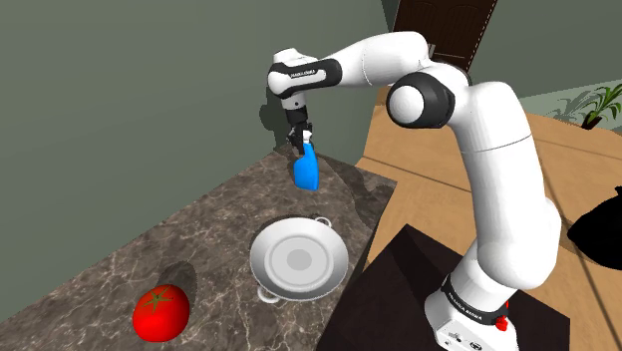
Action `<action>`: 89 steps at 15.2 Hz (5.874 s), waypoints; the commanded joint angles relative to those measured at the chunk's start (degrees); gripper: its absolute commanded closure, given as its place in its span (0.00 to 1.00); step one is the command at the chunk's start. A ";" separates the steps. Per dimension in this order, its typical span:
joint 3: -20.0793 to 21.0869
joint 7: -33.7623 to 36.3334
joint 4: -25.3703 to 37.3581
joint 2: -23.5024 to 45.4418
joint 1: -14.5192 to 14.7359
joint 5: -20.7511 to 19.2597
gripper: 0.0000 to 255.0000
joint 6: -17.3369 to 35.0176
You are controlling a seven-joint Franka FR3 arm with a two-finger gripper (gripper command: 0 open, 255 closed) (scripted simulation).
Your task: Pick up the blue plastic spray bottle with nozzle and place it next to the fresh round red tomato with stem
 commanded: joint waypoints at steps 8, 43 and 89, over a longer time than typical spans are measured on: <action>0.48 1.34 2.01 6.11 0.99 0.09 1.00 -2.17; 1.09 3.51 14.52 -1.62 4.08 0.51 1.00 -22.68; 17.45 53.05 6.50 -14.78 35.19 12.10 1.00 -24.68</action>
